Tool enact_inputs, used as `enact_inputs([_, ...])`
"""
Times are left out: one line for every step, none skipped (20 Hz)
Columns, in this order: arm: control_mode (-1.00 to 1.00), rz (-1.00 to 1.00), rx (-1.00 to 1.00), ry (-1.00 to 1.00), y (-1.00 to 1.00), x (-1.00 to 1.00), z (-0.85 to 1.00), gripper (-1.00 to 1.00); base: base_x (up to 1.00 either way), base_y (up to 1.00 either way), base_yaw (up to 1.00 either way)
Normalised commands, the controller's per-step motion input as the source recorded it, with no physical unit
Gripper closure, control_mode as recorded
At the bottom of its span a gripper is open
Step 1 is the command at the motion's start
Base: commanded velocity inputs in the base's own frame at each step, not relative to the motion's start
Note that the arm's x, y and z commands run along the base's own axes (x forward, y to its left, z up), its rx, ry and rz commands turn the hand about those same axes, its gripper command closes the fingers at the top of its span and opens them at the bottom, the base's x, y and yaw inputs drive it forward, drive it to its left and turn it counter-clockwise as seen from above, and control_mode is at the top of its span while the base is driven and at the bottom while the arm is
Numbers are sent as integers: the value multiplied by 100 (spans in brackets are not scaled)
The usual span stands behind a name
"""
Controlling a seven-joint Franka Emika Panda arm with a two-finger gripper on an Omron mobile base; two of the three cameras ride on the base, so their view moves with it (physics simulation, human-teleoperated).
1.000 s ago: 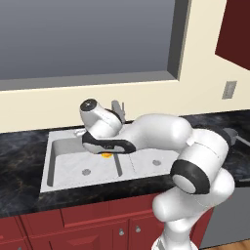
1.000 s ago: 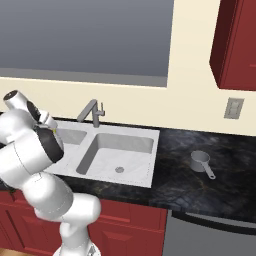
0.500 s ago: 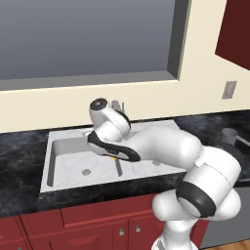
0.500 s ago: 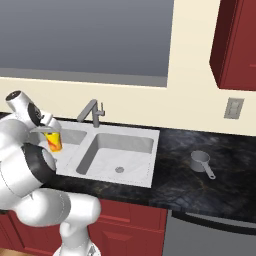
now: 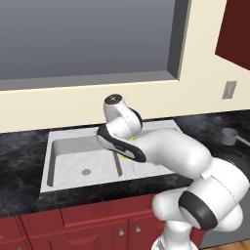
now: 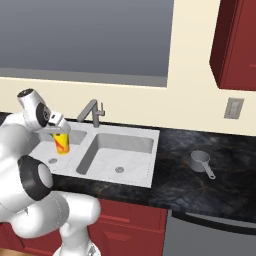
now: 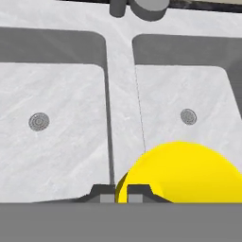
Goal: Move any existing items from the left basin to the right basin for drying. Then move the measuring cup from the counter to the left basin of the sink for washing.
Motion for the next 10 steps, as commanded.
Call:
enact_inputs([-100, 0, 1, 4, -52, -13, 0, 100, 0, 0, 0])
enact_inputs([-100, 0, 1, 3, -52, -13, 0, 100, 0, 0, 0])
enact_inputs([-100, 0, 1, 3, -49, -12, 0, 100, 0, 0, 0])
enact_inputs([-100, 0, 1, 3, -50, -10, 0, 100, 0, 0, 0])
enact_inputs([-100, 0, 0, 2, -48, -10, 0, 100, 0, 0, 0])
enact_inputs([-100, 0, 0, 1, -48, -12, 0, 100, 0, 0, 0])
enact_inputs([-100, 0, 0, 0, -50, -11, 0, 100, 0, 0, 0])
enact_inputs([-100, 0, 0, 0, -52, -13, 0, 100, 0, 0, 0])
enact_inputs([-100, 0, 0, 0, -52, -14, 0, 100, 0, 0, 0])
enact_inputs([-100, 0, 0, 0, -50, -12, 0, 100, 0, 0, 0])
